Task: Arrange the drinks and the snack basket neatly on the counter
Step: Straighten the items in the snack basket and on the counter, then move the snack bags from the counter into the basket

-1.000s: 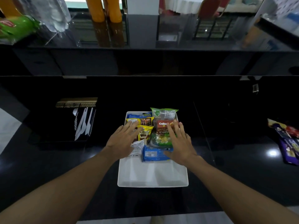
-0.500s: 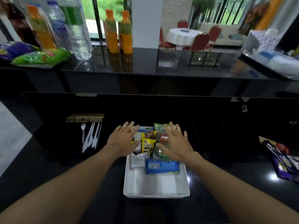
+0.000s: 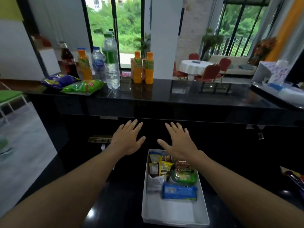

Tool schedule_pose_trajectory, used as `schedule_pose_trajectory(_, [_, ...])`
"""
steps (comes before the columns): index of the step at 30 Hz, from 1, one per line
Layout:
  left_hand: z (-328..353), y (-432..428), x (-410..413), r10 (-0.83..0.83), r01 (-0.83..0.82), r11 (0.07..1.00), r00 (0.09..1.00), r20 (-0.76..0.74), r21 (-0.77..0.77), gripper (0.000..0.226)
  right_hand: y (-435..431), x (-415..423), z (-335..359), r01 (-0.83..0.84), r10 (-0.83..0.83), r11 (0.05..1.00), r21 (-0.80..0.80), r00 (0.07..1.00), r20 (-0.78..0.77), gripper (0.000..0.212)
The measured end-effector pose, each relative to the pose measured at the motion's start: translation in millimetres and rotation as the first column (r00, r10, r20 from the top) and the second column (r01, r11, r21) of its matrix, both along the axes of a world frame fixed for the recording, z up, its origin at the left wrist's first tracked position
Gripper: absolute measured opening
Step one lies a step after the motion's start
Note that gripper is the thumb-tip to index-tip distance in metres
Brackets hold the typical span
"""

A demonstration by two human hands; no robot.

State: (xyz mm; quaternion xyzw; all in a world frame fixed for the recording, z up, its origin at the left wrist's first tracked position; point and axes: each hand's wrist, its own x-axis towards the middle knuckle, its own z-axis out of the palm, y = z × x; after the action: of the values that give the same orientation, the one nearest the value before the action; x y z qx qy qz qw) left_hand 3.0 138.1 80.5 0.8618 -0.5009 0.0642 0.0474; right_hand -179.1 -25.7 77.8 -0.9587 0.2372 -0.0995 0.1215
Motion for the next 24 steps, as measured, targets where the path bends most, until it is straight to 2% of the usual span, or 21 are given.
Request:
schedule_pose_trajectory(8, [42, 5, 30, 0.064, -0.053, 0.991, 0.994, 0.086, -0.125, 0.069, 0, 42, 51, -0.113, 0.119, 0.992, -0.051, 0.982, 0.143, 0.084])
schedule_pose_trajectory(14, [72, 2, 54, 0.116, -0.095, 0.984, 0.984, 0.136, -0.152, 0.068, -12, 75, 82, -0.159, 0.170, 0.985, -0.068, 0.957, 0.237, 0.079])
schedule_pose_trajectory(24, [89, -12, 81, 0.217, -0.185, 0.965, 0.962, 0.168, -0.186, 0.066, -48, 119, 93, -0.232, 0.242, 0.970, -0.073, 0.944, 0.223, 0.079])
